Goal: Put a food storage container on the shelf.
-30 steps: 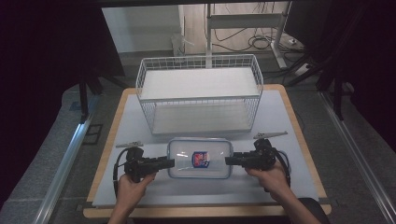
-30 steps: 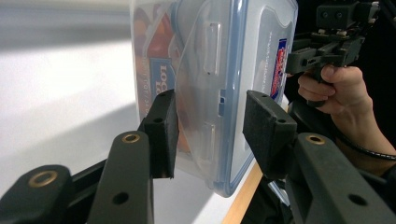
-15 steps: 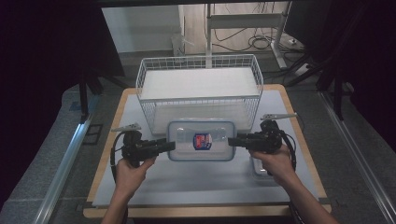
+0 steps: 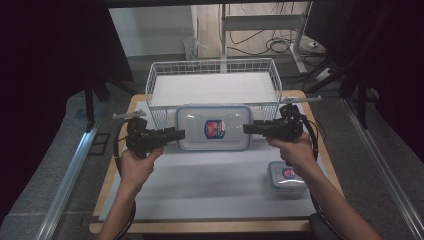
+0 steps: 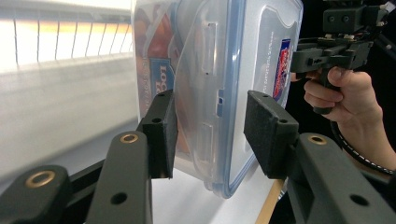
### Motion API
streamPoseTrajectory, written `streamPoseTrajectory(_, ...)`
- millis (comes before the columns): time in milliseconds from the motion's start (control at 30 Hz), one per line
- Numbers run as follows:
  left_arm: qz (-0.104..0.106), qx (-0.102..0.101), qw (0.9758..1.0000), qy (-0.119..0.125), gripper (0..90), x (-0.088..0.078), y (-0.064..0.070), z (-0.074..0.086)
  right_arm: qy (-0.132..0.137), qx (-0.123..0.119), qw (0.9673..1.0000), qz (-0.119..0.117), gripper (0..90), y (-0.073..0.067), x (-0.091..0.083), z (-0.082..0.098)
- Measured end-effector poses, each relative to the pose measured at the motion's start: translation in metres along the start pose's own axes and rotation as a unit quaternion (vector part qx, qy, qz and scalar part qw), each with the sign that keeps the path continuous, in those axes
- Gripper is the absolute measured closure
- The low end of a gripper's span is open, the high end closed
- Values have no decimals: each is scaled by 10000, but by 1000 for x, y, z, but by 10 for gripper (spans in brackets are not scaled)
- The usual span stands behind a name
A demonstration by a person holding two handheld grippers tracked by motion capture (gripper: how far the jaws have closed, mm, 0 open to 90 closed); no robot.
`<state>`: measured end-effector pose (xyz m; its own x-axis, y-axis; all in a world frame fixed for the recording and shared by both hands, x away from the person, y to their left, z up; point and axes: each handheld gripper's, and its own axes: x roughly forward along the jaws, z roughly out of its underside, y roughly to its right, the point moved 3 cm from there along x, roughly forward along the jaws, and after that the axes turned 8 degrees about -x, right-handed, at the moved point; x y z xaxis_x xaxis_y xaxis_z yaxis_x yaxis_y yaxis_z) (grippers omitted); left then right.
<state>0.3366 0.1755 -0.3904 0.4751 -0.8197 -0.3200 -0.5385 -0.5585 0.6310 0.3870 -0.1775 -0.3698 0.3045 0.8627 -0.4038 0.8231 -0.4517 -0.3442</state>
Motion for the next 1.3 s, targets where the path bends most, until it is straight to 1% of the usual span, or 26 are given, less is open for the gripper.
streamPoseTrajectory(33,-7,11,10000,21,553,-1,1,-4,35,-28,10000,20,529,1,0,-9)
streamPoseTrajectory(67,-5,23,10000,41,553,-1,1,-8,35,-28,10000,20,529,1,0,-9)
streamPoseTrajectory(233,-16,53,9999,114,552,-1,3,-30,131,-47,9999,67,527,5,-1,-33)
streamPoseTrajectory(267,-28,76,9999,124,552,0,4,-37,160,-72,9998,82,526,6,-1,-37)
streamPoseTrajectory(333,-38,87,9999,139,551,0,4,-45,237,-42,9996,115,523,10,-1,-51)
streamPoseTrajectory(400,-64,90,9998,147,549,1,4,-53,253,-35,9996,131,522,13,0,-58)
streamPoseTrajectory(433,-77,68,9998,157,548,2,3,-62,260,-30,9996,146,521,14,0,-61)
streamPoseTrajectory(467,-77,68,9998,157,548,2,3,-62,275,-23,9995,158,521,16,1,-65)
streamPoseTrajectory(500,-93,67,9998,160,547,4,2,-70,278,-17,9995,167,520,18,1,-69)
streamPoseTrajectory(533,-93,67,9998,160,547,4,2,-70,278,-17,9995,167,520,18,1,-69)
streamPoseTrajectory(567,-97,50,9998,160,547,5,1,-74,319,42,9993,195,517,21,3,-76)
streamPoseTrajectory(600,-111,39,9998,172,547,6,1,-77,319,42,9993,195,517,21,3,-76)
streamPoseTrajectory(700,-148,-16,9998,155,546,10,-2,-87,353,128,9990,254,512,29,6,-85)
streamPoseTrajectory(767,-144,-111,9997,161,546,14,-8,-95,358,220,9987,294,510,36,9,-92)
streamPoseTrajectory(800,-144,-111,9997,161,546,14,-8,-95,357,241,9986,305,510,38,10,-94)
streamPoseTrajectory(967,-180,-260,9994,169,539,20,-18,-104,300,288,9984,378,509,45,16,-101)
streamPoseTrajectory(1033,-178,-323,9992,165,538,22,-21,-106,269,370,9981,405,508,50,20,-104)
streamPoseTrajectory(1067,-181,-351,9991,164,538,23,-23,-107,269,370,9981,405,508,50,20,-104)
streamPoseTrajectory(1200,-221,-406,9989,119,536,27,-27,-110,251,464,9978,396,507,58,24,-105)
streamPoseTrajectory(1300,-223,-463,9986,81,535,29,-29,-112,254,547,9976,333,510,63,25,-105)
